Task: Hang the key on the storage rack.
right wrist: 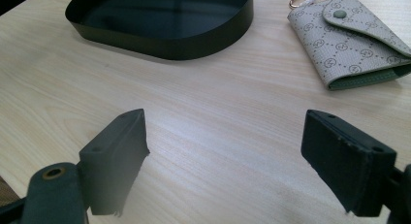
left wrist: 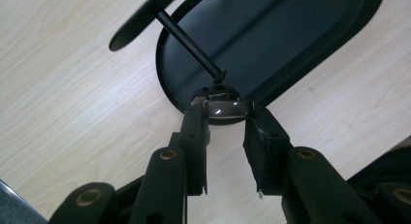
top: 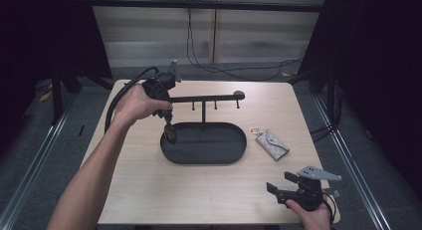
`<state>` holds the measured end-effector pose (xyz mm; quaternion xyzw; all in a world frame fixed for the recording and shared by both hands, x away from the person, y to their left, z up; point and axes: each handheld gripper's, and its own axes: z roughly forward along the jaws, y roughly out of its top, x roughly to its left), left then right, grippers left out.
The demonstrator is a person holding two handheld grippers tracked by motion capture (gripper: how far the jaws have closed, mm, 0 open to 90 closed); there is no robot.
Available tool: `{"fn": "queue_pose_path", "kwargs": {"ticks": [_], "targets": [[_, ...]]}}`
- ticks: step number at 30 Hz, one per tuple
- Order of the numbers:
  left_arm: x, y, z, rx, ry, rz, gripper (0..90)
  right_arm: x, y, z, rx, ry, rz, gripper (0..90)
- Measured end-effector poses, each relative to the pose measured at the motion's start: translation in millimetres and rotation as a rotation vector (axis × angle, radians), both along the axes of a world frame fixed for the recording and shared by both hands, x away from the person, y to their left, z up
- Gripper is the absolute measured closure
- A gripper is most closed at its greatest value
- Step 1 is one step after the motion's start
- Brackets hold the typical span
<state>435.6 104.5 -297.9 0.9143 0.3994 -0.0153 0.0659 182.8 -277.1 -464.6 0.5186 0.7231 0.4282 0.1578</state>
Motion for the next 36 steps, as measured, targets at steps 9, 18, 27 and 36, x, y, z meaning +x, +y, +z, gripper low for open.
{"fn": "queue_pose_path", "kwargs": {"ticks": [9,18,27,36], "targets": [[7.4,-6.5,-4.5,0.017,0.007,0.029,70.6,0.8,0.7,-0.7,-0.001,0.000,0.009,16.9],[15.9,-14.3,-7.7,0.052,0.004,0.060,70.6,0.3,0.8,-0.4,-0.004,0.000,0.007,17.5],[18.1,-23.8,-8.1,0.095,-0.017,0.133,70.5,-0.2,0.5,-0.1,-0.004,0.002,0.002,18.8],[21.9,-22.4,-8.8,0.067,-0.017,0.199,69.9,0.4,0.5,-0.4,-0.006,0.003,0.000,19.7]]}}
